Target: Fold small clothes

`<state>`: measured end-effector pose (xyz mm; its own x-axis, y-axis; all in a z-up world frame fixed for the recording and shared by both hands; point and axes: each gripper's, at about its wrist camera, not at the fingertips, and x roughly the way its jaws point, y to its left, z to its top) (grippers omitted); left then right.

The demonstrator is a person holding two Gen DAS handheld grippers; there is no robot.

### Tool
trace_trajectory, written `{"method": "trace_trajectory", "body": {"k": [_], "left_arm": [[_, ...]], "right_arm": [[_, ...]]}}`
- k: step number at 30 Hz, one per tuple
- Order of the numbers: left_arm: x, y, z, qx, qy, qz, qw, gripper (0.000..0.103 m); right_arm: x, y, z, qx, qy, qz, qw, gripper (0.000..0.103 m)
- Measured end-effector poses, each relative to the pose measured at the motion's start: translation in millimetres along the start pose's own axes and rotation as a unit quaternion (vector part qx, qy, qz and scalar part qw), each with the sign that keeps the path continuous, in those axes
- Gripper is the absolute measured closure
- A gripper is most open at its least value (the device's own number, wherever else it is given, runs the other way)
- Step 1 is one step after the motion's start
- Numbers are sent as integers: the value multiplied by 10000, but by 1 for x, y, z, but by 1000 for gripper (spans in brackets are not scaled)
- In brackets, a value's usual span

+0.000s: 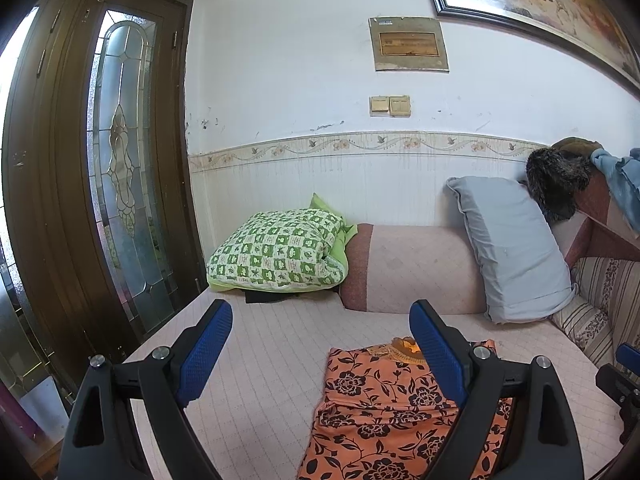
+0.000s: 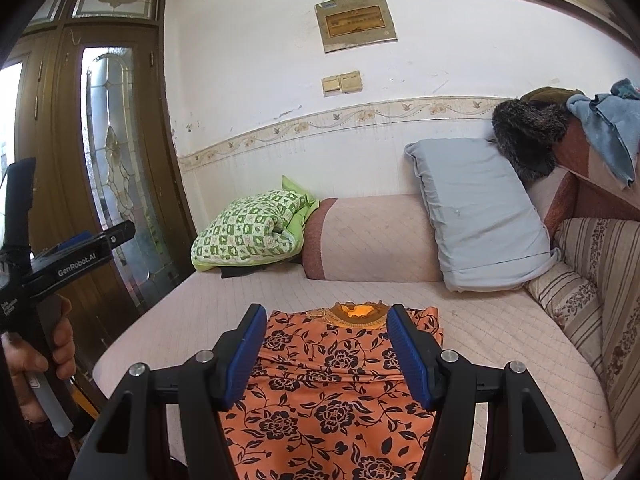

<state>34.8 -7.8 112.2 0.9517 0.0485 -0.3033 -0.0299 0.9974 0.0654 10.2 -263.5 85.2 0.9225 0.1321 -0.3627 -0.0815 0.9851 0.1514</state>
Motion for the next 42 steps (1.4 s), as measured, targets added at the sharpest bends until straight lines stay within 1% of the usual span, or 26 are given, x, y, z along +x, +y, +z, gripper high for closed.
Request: {"method": "trace_trajectory", "body": {"k": [5,7,9,10,13,15,20,24,30,35,42], "left_arm": [[3,0,-3,31,54,21,10000,13],[5,1,-5,34,102,19,9999,13],[6,1,-7,23,148,-19,9999,13],[6,0,-8,35,162,-42,9999,13],[5,-12,-9,186,172,-128,9996,13],[4,-22,-9,298,161,-192,9992,13],[2,-32,-10,374,159,-256,9988,13],[6,-36,-10,404,224,-250,9986,13],[6,-40,-10,428,198,-270,9985,13],[10,-40,-11,405,263,-266,9985,13],[12,-37,-12,359,269,-278,9986,13]], "right_arm": [[4,6,-1,-76,64,-25,9999,37],[7,10,0,-96,136,-121,9998,37],[11,14,1,-183,251,-419,9986,37],[13,17,2,-260,321,-642,9971,37],[18,21,6,-438,479,-1219,9904,37],[19,21,10,-457,528,-1430,9873,37],[13,13,20,-397,488,-1606,9850,37],[9,12,23,-485,410,-1795,9817,37],[9,10,25,-532,366,-1861,9804,37],[9,10,25,-544,362,-1857,9804,37],[13,16,25,-647,391,-1893,9790,37]]}}
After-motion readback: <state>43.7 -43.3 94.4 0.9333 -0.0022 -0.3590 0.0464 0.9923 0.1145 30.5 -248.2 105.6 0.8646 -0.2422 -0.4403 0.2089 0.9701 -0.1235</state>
